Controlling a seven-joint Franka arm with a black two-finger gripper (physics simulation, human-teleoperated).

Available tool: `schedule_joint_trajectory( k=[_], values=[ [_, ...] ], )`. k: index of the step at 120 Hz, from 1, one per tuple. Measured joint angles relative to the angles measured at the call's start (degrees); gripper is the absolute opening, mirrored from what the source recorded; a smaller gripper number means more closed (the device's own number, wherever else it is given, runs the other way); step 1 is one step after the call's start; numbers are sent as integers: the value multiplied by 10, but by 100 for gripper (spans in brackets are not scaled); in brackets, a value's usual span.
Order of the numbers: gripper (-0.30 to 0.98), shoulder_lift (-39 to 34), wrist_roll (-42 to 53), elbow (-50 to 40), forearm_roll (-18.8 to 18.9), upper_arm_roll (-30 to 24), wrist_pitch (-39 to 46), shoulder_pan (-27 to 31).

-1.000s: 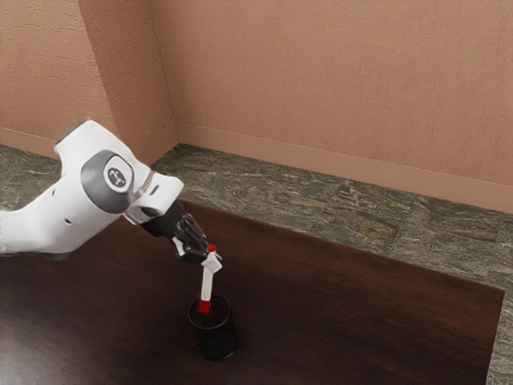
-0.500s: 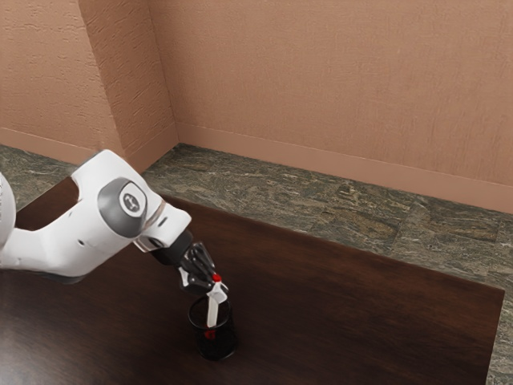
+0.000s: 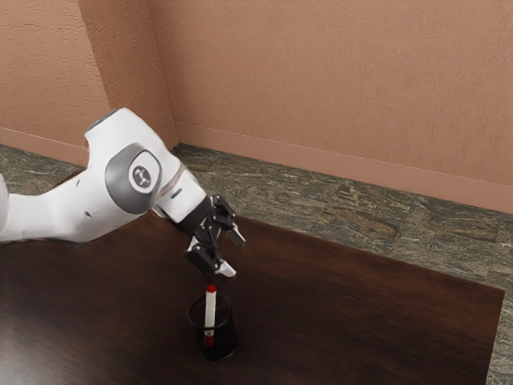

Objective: Put the marker into the pen holder.

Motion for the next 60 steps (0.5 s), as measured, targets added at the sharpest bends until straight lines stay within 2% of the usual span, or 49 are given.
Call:
schedule_joint_trajectory(
  k=[12,25,34,48,60],
  values=[
    [59,-1,-27,61,110,1,-24,1],
    [63,3,-67,144,254,1,-66,5],
    [65,15,-92,190,337,1,-92,10],
    [66,61,-124,259,422,0,-135,36],
    [67,87,-158,281,463,-1,-169,44]
  ],
)
